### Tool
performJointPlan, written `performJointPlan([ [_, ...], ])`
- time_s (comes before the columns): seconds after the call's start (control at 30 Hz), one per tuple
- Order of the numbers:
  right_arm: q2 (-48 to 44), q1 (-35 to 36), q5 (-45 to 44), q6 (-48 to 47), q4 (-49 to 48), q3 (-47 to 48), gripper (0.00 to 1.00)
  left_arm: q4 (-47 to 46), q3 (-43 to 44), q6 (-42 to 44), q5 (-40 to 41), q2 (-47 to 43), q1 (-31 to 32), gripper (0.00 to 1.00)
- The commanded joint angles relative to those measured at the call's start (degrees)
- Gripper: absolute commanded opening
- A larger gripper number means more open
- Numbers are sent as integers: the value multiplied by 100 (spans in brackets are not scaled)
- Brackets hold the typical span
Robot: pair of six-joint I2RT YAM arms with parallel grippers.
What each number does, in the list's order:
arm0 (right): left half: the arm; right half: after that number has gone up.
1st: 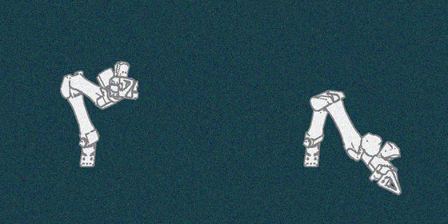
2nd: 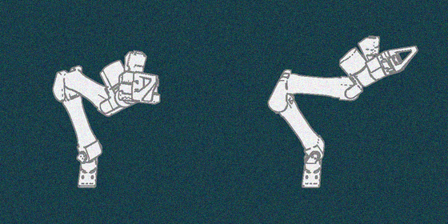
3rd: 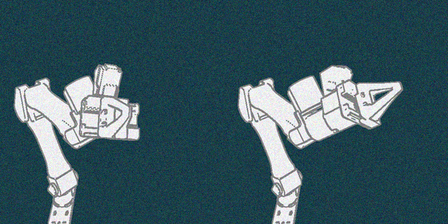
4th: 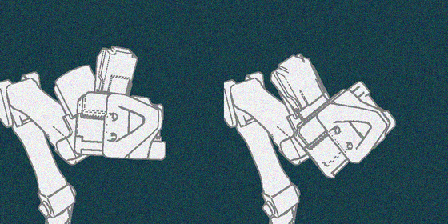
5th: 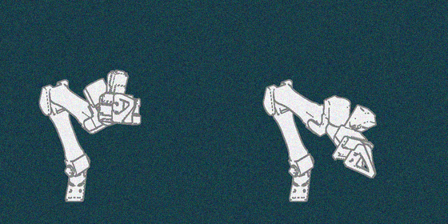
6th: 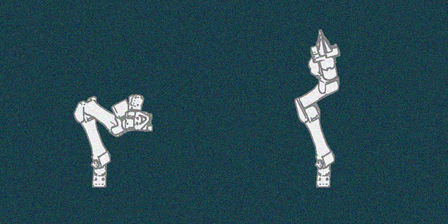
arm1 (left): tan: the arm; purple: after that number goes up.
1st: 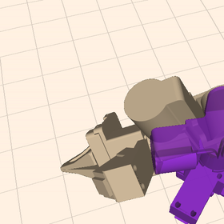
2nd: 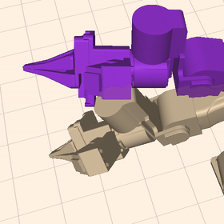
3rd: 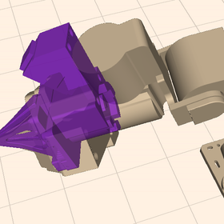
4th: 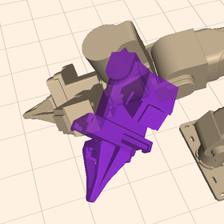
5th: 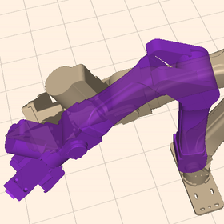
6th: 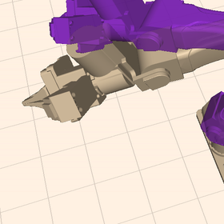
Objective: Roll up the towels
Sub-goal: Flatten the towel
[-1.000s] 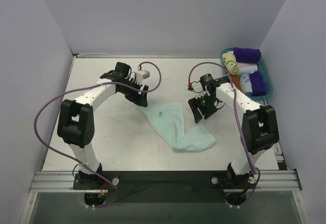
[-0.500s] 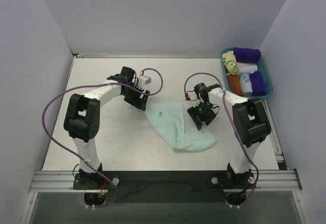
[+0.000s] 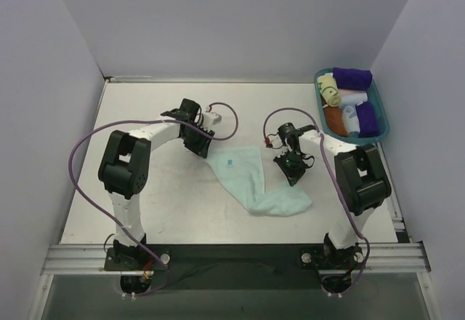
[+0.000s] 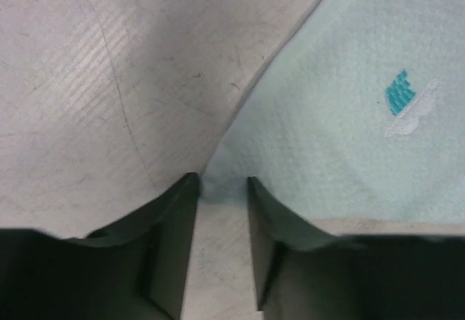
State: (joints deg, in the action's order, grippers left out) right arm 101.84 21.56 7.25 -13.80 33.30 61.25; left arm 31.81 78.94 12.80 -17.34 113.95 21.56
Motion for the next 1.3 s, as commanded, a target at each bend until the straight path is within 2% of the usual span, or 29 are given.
performJointPlan([
  [0.0, -533, -134, 66, -61, 317, -131, 0, -53, 8, 47, 135, 163, -3, 38],
  [0.03, -656, -274, 75, -70, 352, -123, 0, -52, -44, 47, 143, 110, -29, 22],
  [0.1, -1034, -441, 128, -122, 457, -70, 0, -26, -211, 47, 65, -153, -221, 11],
  [0.13, -1278, -608, 154, -131, 493, -52, 0, 26, -282, 56, 30, -276, -318, 0],
  [0.27, -1790, -960, 408, -254, 625, -8, 0, 290, -738, 240, -181, -1065, -776, 0],
  [0.47, -2124, -1014, 760, -465, 827, -122, 0, 764, -1354, 715, 11, -1936, -1233, 0],
  [0.63, -2020, -987, 1076, -702, 1047, -394, 0, 1239, -1959, 1014, 100, -2184, -1470, 0],
  [0.7, -1975, -961, 1147, -843, 1152, -482, 0, 1528, -2092, 1293, -119, -2281, -1558, 0],
  [0.73, -1940, -935, 1148, -887, 1161, -596, 0, 1678, -2075, 1461, -364, -2290, -1567, 7],
  [0.77, -1923, -926, 1130, -931, 1153, -632, 0, 1810, -2032, 1602, -523, -2298, -1611, 22],
  [0.8, -1888, -900, 1139, -940, 1135, -667, 0, 1872, -1970, 1734, -664, -2342, -1646, 50],
  [0.83, -1809, -899, 1156, -940, 1126, -667, 0, 1838, -1770, 1718, -891, -2377, -1681, 54],
  [1.0, -1615, -899, 1227, -870, 1091, -553, 0, 1592, -610, 1322, -1201, -1983, -1594, 57],
  [1.17, -1536, -899, 1253, -791, 1047, -430, 0, 1328, 506, 1015, -1026, -965, -1278, 54],
  [1.27, -1518, -899, 1253, -764, 1047, -413, 0, 1082, 798, 822, -754, -455, -953, 54],
])
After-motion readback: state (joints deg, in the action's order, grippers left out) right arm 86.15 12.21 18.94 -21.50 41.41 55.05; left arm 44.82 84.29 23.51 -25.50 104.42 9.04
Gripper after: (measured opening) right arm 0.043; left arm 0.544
